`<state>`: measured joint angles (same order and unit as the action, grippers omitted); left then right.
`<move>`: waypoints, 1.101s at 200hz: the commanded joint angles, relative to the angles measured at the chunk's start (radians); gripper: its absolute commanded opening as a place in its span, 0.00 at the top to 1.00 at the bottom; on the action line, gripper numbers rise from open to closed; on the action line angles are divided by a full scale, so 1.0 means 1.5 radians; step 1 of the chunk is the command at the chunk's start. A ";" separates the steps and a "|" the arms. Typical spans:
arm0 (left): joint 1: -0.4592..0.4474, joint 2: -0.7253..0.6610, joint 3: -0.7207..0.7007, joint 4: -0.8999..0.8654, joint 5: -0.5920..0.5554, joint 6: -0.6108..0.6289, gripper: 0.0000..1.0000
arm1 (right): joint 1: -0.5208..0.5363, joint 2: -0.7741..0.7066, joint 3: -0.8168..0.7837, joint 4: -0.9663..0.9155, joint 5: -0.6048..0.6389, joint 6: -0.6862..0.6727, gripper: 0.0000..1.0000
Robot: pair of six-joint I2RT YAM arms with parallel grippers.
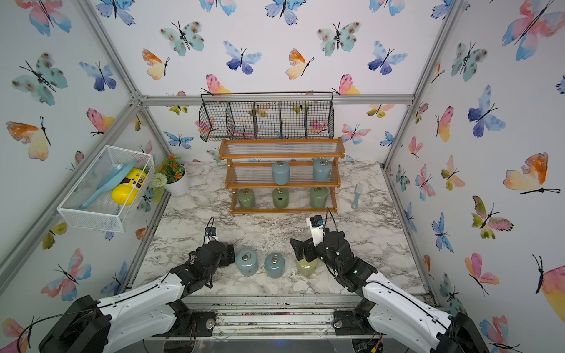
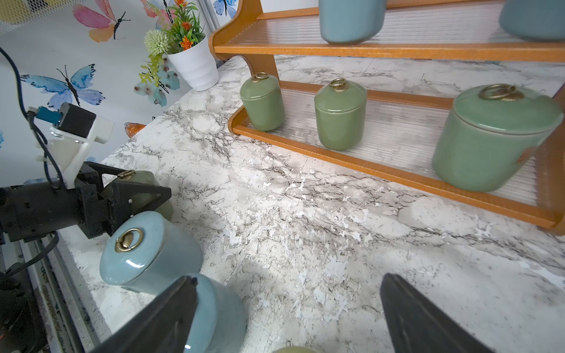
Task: Remove the tea canisters from the shelf
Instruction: Place the tea canister at the center of the board.
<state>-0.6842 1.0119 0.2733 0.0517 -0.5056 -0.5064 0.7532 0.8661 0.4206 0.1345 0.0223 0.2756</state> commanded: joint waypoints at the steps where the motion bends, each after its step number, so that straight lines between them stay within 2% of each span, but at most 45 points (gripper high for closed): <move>1: -0.006 -0.009 0.014 -0.001 -0.017 -0.011 0.08 | -0.002 0.001 0.002 0.003 -0.005 -0.007 0.00; 147: -0.018 -0.042 0.060 -0.072 -0.014 -0.020 0.07 | -0.002 0.004 -0.003 0.007 -0.006 -0.004 0.00; 191: -0.016 -0.025 0.158 -0.182 -0.008 -0.005 0.14 | -0.002 0.001 0.000 0.000 -0.003 -0.005 0.00; 220: 0.025 0.005 0.242 -0.277 0.072 0.011 0.15 | -0.002 -0.001 0.001 -0.001 -0.005 -0.006 0.00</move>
<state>-0.6918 0.9890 0.5449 -0.2024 -0.5083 -0.5163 0.7532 0.8707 0.4206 0.1345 0.0227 0.2760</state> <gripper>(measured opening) 0.854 0.995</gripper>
